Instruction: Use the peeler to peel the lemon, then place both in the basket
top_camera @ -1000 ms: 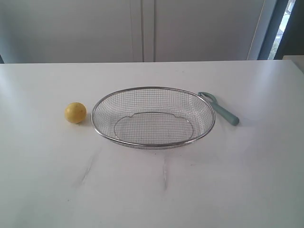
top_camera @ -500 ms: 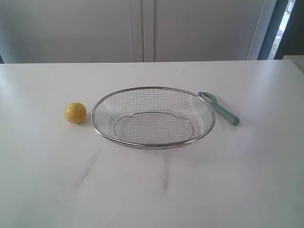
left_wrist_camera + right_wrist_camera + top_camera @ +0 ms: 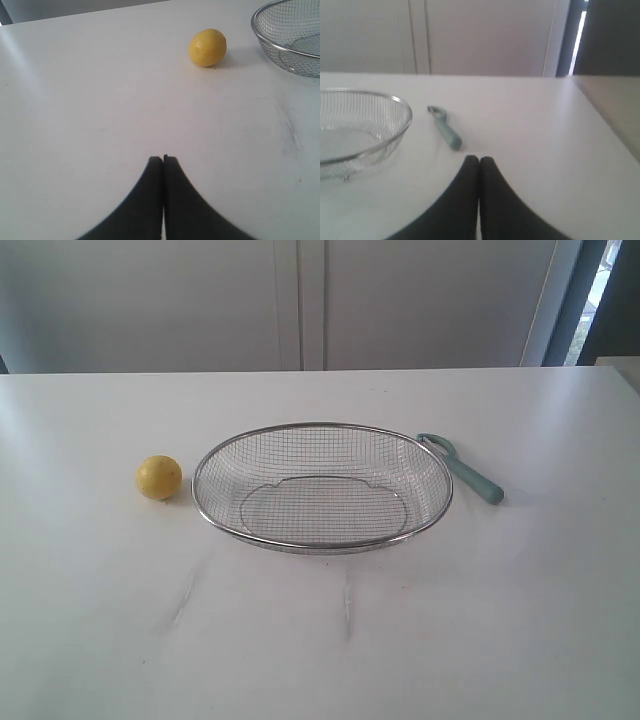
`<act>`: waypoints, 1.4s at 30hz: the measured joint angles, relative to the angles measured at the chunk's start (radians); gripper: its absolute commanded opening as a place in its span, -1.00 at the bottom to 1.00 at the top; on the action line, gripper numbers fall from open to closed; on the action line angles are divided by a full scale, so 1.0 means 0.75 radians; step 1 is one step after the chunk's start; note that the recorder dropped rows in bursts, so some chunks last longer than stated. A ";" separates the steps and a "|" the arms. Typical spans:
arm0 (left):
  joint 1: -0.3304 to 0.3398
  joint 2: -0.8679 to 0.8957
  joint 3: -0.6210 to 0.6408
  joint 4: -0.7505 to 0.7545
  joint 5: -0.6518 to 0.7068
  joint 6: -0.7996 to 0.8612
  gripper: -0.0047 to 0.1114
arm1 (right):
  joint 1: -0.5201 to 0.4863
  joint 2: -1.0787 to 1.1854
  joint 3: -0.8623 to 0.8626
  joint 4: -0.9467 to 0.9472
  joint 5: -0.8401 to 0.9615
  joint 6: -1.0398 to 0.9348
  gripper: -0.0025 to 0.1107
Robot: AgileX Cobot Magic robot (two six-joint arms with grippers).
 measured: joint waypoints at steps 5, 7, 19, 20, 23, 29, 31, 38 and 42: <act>0.000 0.000 0.000 0.000 0.000 0.000 -0.92 | 0.000 0.000 0.000 0.000 -0.236 0.000 -0.96; 0.000 0.000 0.000 0.000 0.000 0.000 -0.92 | 0.000 0.000 0.000 0.000 -0.285 0.000 -0.96; 0.000 0.000 0.000 0.000 0.000 0.000 -0.92 | 0.000 0.000 0.000 0.006 -0.527 0.089 -0.96; 0.000 0.000 0.000 0.000 0.000 0.000 -0.92 | 0.000 0.000 0.000 0.010 -0.548 0.114 -0.96; 0.000 0.000 0.000 0.000 0.000 0.000 -0.92 | 0.000 0.000 0.000 0.018 -0.611 0.242 -0.96; 0.000 0.000 0.000 0.000 0.000 0.000 -0.92 | 0.000 0.000 0.000 0.020 -0.672 0.545 -0.96; 0.000 0.000 0.000 0.000 0.000 0.000 -0.92 | 0.000 0.000 0.000 0.020 -0.678 0.665 -0.96; 0.000 0.000 0.000 0.000 0.000 0.000 -0.92 | 0.000 0.000 0.000 0.021 -0.681 0.867 -0.96; 0.000 0.000 0.000 0.000 0.000 0.000 -0.92 | 0.000 0.000 0.000 0.023 -0.681 0.880 -0.96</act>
